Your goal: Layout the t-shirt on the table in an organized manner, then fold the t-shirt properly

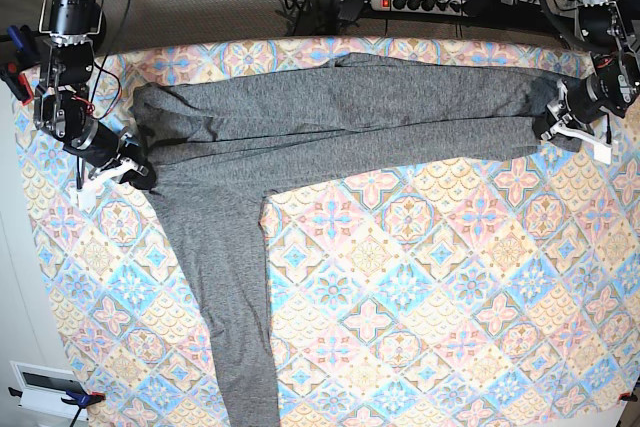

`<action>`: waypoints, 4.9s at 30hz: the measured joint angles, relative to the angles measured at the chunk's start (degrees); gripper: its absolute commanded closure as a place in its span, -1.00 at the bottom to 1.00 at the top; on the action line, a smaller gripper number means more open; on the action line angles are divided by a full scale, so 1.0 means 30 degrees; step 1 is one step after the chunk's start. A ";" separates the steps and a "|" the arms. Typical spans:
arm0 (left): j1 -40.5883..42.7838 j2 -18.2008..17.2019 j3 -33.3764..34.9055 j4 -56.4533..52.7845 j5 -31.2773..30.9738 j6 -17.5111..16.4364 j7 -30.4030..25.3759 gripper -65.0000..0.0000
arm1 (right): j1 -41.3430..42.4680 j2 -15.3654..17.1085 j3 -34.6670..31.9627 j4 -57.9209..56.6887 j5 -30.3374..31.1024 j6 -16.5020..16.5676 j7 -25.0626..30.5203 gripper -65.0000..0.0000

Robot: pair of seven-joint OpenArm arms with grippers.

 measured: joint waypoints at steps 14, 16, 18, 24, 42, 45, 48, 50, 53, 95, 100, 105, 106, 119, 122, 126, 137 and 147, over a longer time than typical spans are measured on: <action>-0.0168 0.0270 -0.0146 0.0000 0.0000 0.0000 -0.0066 1.00 | -0.0036 -0.0007 0.0051 -0.0044 -0.0015 -0.0015 -0.0933 0.47; -0.0160 0.0474 -0.0146 -0.0007 -0.0022 0.0000 -0.0058 1.00 | -0.0036 -0.0007 0.0080 -0.0044 -0.0015 -0.0015 -0.0940 0.43; -0.0153 0.0590 -0.0131 -0.0015 -0.0007 0.0000 0.0000 1.00 | -0.0036 -0.0007 0.0095 -0.0044 -0.0015 -0.0015 -0.0933 0.40; -0.0226 0.0736 -0.0131 -0.0022 -0.0073 0.0007 -0.0080 1.00 | -0.0036 -0.0036 0.0313 -0.0029 -0.0007 -0.0007 -0.0998 0.37; -0.0546 0.1209 -0.0576 -0.0022 -0.0080 0.0000 -0.0080 1.00 | -0.0284 -0.0080 0.2936 0.0066 0.0000 0.0058 -0.1494 0.36; -0.0554 0.1202 -0.0576 -0.0022 -0.0036 0.0007 -0.0073 1.00 | 0.0947 -0.0109 0.2776 -0.1625 -0.0328 -0.0102 -0.1683 0.31; -0.0576 0.1202 -0.0576 -0.0036 -0.0080 -0.0007 -0.0073 1.00 | 0.3453 0.0117 0.1355 -0.3621 -0.0058 -0.0022 -0.1231 0.19; -0.0554 0.1202 -0.0576 -0.0036 -0.0051 0.0007 -0.0080 1.00 | 0.4976 0.0066 -0.0058 -0.4386 -0.0073 -0.0022 -0.1399 0.16; -0.0568 0.1209 -0.0576 -0.0036 -0.0080 0.0007 -0.0066 1.00 | 0.6404 -0.0109 -0.1763 -0.4801 -0.0029 -0.0029 -0.1428 0.17; -0.0525 0.1202 -0.0576 -0.0036 -0.0080 0.0066 0.0000 1.00 | 1.1890 -0.4073 -0.3147 -1.2692 -0.9326 0.3184 0.2929 -0.02; -0.0510 0.1217 -0.0576 -0.0036 -0.0087 0.0066 0.0000 1.00 | 1.1832 -0.3949 -0.3089 -1.2692 -0.9471 0.2965 0.3009 -0.02; -0.0466 0.1217 -0.0576 -0.0036 -0.0087 0.0058 0.0000 1.00 | 1.1868 -0.4262 -0.3089 -1.2692 -0.9449 0.3133 0.3024 -0.01; -0.0466 0.1209 -0.0576 -0.0036 -0.0080 0.0066 0.0000 1.00 | 1.1876 -0.4218 -0.3089 -1.2692 -0.9449 0.3111 0.3060 -0.01; -0.0474 0.1217 -0.0576 -0.0036 -0.0087 0.0058 0.0007 1.00 | 1.1912 -0.3111 -0.3002 -1.3041 -0.9763 0.3009 0.4481 -0.01; -0.0466 0.1209 -0.0576 -0.0036 -0.0080 0.0066 0.0000 1.00 | 1.1963 -0.2958 -0.2943 -1.4010 -1.1154 0.2936 0.5435 -0.01; -0.0474 0.1217 -0.0576 -0.0036 -0.0080 0.0066 0.0015 1.00 | 1.2043 -0.2965 -0.2943 -1.4644 -1.1475 0.3082 0.6222 -0.01; -0.0517 0.1209 -0.0576 -0.0036 -0.0080 0.0066 0.0007 1.00 | 1.2080 -0.3002 -0.2973 -1.4695 -1.1453 0.3067 0.6222 -0.01; -0.0481 0.1217 -0.0576 -0.0036 -0.0087 0.0058 0.0007 1.00 | 1.2138 -0.4014 -0.2965 -1.4557 -1.1373 0.2987 0.6025 -0.01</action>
